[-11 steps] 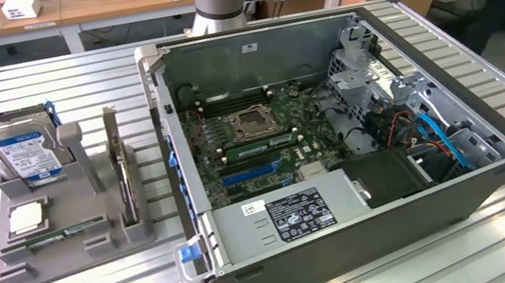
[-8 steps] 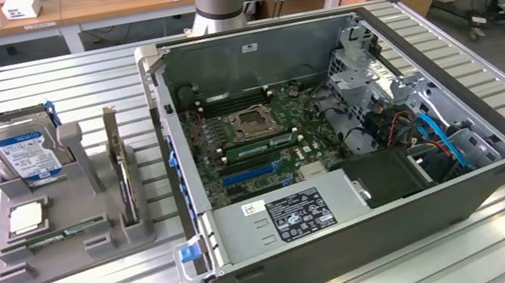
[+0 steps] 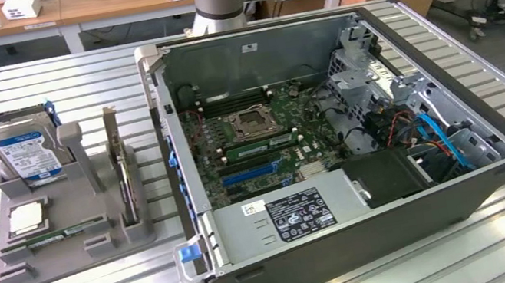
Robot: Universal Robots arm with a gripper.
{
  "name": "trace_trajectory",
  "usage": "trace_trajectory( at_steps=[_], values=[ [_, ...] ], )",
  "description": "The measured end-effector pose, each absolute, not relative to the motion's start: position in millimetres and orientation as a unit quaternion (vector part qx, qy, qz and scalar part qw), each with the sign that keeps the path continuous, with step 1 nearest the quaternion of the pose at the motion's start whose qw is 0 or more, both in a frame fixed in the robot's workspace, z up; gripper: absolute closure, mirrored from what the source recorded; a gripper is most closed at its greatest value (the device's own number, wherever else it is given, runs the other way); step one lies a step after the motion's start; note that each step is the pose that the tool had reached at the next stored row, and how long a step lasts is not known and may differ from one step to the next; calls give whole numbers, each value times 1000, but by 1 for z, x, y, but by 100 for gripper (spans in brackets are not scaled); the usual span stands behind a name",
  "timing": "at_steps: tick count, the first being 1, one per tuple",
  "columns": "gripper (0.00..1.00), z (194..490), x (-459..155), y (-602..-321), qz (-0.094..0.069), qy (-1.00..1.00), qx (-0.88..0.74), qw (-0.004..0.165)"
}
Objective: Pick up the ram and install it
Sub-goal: 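Press down the ram until it locks into place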
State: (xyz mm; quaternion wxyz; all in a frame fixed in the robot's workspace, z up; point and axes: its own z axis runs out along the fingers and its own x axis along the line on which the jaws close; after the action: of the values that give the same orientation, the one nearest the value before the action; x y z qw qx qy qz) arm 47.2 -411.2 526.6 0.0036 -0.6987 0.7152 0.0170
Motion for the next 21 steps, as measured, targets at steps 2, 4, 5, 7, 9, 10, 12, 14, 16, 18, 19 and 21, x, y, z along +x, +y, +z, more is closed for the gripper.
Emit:
trace_trajectory(
  at_steps=[2, 4, 5, 7, 9, 10, 12, 14, 16, 18, 19, 21],
  values=[
    [90, 527, 47, -411, 17, 715, -699, 4],
    [90, 525, 47, -411, 17, 715, -699, 4],
    [90, 523, 47, -411, 17, 715, -699, 4],
    [90, 519, 47, -411, 17, 715, -699, 4],
    [90, 515, 47, -411, 17, 715, -699, 4],
    [90, 514, 47, -411, 17, 715, -699, 4],
    [90, 510, 47, -411, 17, 715, -699, 4],
    [90, 507, 47, -411, 17, 715, -699, 4],
    [90, 503, 47, -411, 17, 715, -699, 4],
    [90, 499, 47, -411, 17, 715, -699, 4],
    [90, 496, 47, -411, 17, 715, -699, 4],
    [90, 492, 47, -411, 17, 715, -699, 4]
  ],
)
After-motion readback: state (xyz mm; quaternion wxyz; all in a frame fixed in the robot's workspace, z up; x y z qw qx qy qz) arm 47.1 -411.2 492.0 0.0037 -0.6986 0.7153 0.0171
